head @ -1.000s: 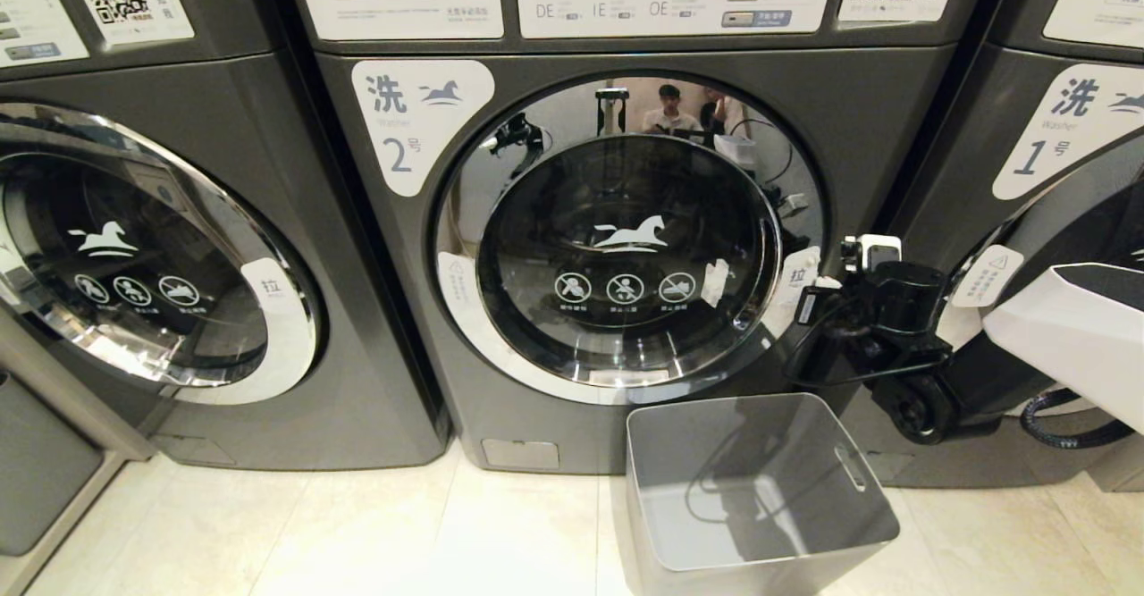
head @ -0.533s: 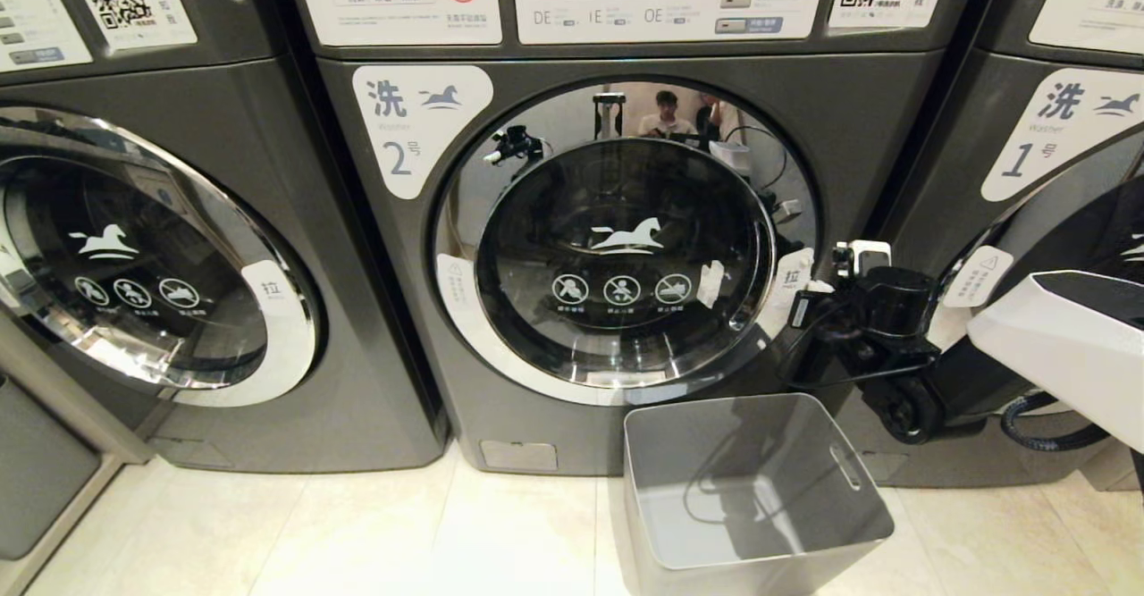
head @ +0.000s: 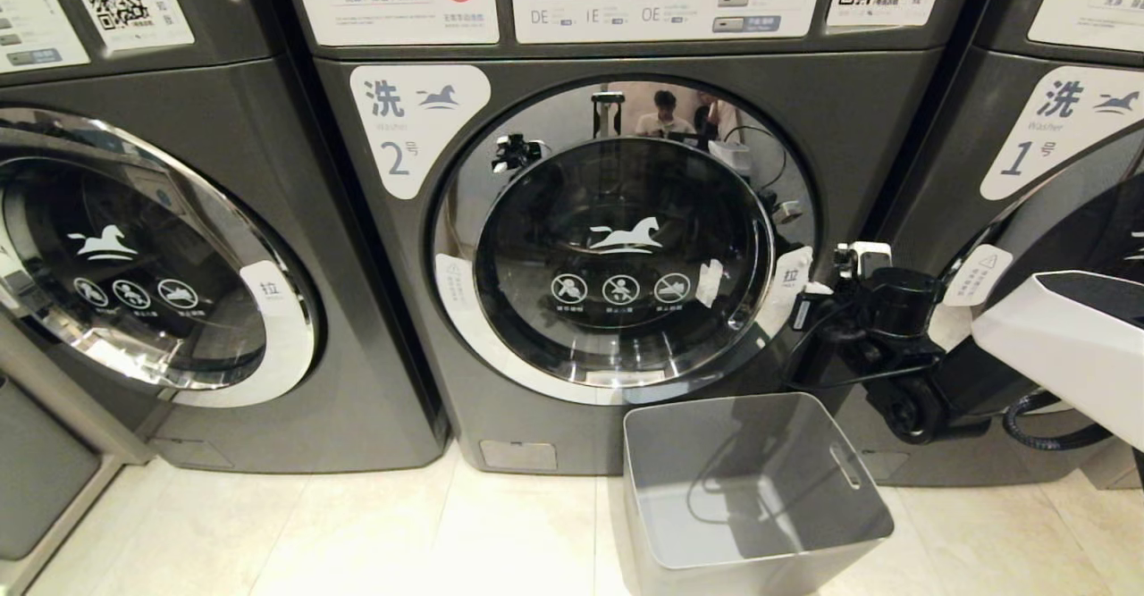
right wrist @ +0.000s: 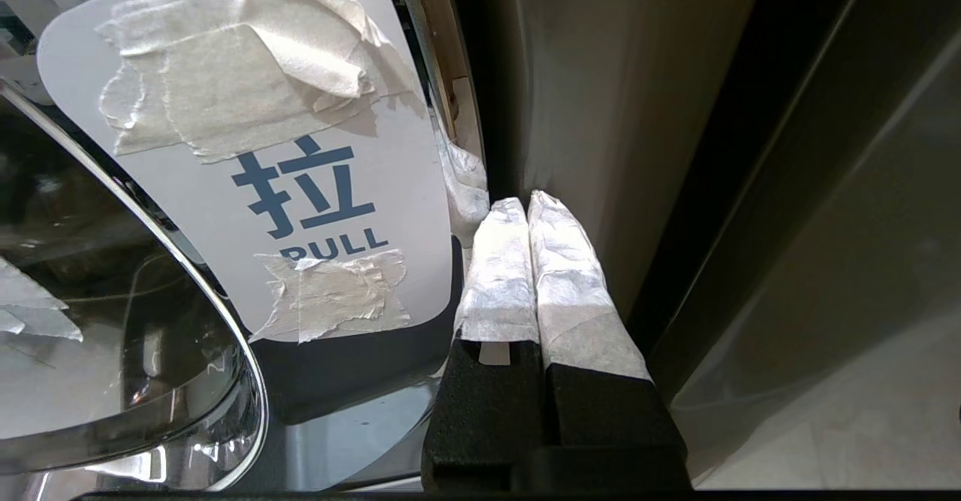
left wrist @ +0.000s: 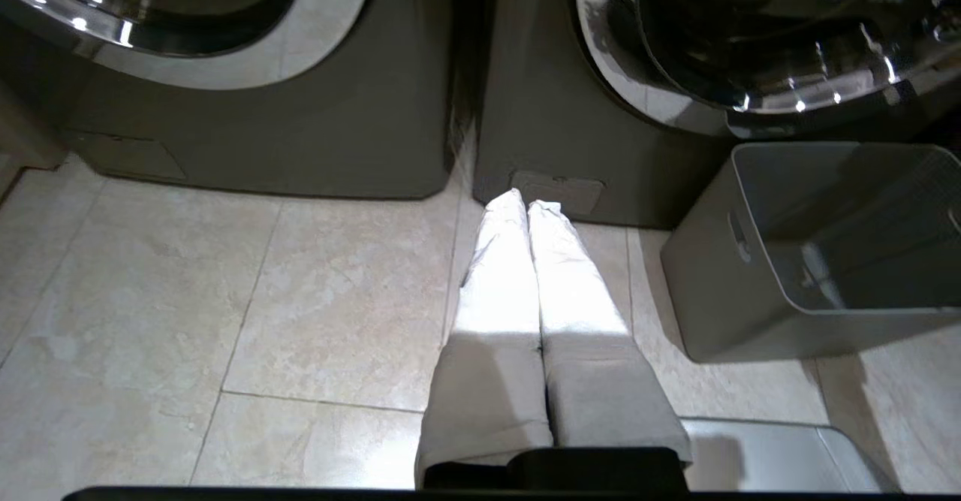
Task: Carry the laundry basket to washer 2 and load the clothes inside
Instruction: Press the washing machine door tightly with the right hand
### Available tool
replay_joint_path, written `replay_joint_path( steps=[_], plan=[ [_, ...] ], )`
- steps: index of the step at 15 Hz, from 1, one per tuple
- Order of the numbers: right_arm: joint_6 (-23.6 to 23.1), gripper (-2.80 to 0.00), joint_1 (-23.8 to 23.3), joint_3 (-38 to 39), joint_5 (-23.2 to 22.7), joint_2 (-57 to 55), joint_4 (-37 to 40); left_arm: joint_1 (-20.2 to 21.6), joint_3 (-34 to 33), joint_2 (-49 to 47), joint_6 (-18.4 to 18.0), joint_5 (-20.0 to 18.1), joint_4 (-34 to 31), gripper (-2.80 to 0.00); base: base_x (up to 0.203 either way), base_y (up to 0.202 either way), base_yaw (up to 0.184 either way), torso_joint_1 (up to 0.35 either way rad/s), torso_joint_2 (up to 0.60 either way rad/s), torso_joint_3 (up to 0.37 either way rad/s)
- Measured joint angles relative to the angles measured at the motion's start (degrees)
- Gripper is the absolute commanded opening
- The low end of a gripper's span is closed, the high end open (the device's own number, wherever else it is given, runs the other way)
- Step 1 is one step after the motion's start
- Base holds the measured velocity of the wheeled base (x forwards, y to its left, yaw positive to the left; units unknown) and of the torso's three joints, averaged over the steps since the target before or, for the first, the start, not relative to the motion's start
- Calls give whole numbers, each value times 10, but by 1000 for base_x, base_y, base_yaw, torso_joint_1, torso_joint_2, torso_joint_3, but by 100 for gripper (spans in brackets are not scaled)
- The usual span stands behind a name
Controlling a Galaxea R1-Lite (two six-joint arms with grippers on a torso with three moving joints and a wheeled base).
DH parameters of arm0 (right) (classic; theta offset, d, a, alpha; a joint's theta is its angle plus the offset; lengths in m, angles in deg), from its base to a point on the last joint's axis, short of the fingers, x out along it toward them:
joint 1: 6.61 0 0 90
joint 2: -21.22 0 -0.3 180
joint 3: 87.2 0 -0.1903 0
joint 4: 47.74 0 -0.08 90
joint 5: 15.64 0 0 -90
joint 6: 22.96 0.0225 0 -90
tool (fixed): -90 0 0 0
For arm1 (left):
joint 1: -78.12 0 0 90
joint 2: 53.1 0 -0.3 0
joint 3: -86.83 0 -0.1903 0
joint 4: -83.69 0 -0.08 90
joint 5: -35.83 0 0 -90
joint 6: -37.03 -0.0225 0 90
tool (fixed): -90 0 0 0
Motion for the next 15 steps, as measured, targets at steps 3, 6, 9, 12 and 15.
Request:
replay_joint_path(
  steps=[3, 6, 9, 12, 15],
  plan=[
    [-1, -280, 2, 1, -11, 4, 2, -2, -57, 20, -21, -50, 1, -280, 0, 0, 0, 0, 0, 0],
    [-1, -280, 2, -1, -28, 3, 2, -4, -122, 47, -65, -99, 1, -280, 0, 0, 0, 0, 0, 0],
    [-1, -280, 2, -16, -35, 0, 14, -11, -144, 53, -72, -141, -3, -280, 0, 0, 0, 0, 0, 0],
    [0, -280, 4, -27, -44, -5, 16, -50, -147, 62, -71, -165, -3, -280, 0, 0, 0, 0, 0, 0],
    [2, -280, 10, -23, -43, 5, 18, -66, -147, 67, -71, -166, -3, -280, 0, 0, 0, 0, 0, 0]
  ],
)
